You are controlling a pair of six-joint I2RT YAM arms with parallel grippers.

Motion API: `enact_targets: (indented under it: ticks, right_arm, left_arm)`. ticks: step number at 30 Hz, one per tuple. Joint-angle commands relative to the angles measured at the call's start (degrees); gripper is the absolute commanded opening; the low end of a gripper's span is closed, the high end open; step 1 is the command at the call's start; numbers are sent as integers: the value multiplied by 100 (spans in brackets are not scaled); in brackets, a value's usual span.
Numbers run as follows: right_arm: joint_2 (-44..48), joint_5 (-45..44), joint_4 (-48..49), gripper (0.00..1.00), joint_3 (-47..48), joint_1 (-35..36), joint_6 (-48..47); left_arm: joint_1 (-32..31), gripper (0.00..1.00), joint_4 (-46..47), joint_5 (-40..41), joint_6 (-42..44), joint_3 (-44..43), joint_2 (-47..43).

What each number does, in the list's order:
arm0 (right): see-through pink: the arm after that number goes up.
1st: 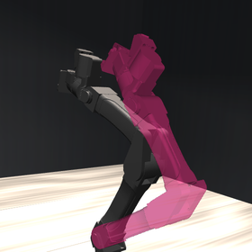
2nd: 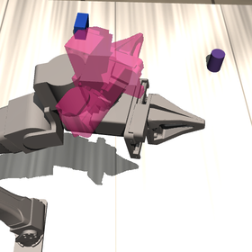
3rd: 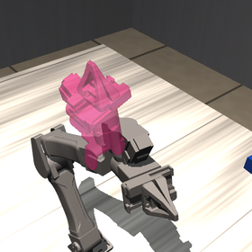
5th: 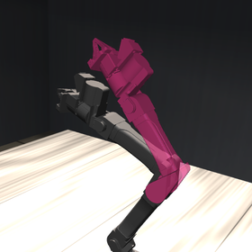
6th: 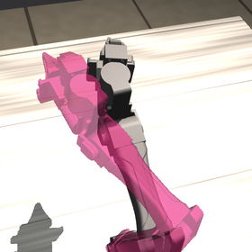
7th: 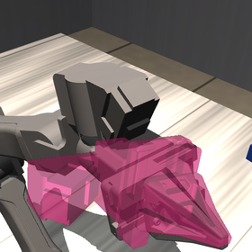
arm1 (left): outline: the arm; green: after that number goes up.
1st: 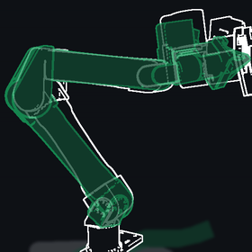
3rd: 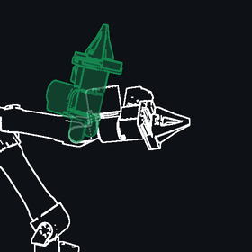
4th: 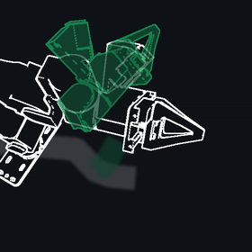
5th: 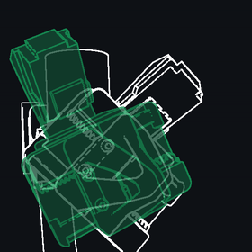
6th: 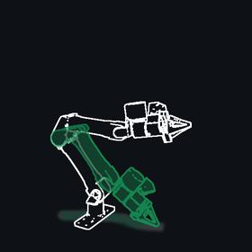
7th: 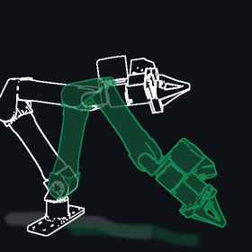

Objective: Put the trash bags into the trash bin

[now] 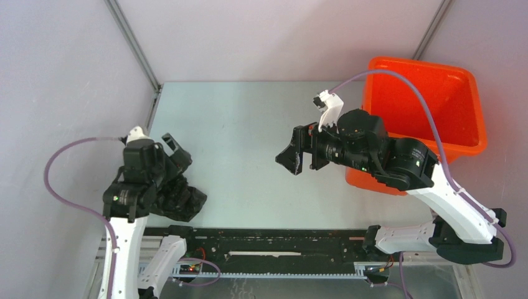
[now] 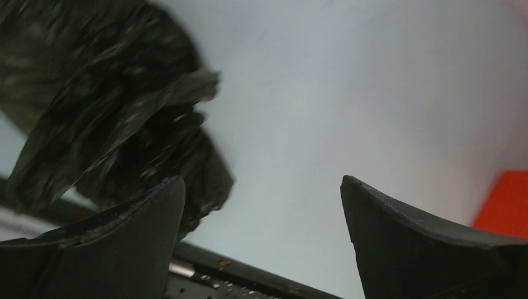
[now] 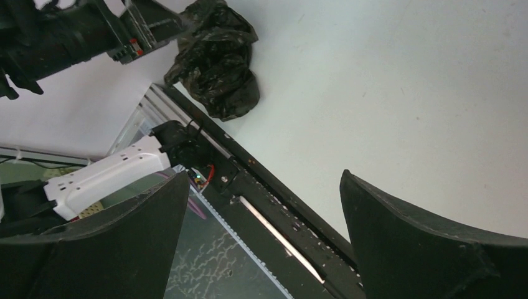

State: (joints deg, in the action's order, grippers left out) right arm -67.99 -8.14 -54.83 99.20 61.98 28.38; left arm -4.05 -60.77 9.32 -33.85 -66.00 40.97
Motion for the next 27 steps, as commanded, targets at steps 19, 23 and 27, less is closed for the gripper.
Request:
enact_targets:
  ticks: [19,23,27]
  right_arm:
    - [976,954,157,100,-767,-836,587]
    - [1080,949,80,100,-868,-845,786]
    - [1302,929,176,100,-1080,-912,951]
  left_arm:
    - [1228,100,954,1878,152,1382,1690]
    - [1409,99,1196,934,660,1557,2129]
    - [1413,75,1521,-146,804,1865,2104]
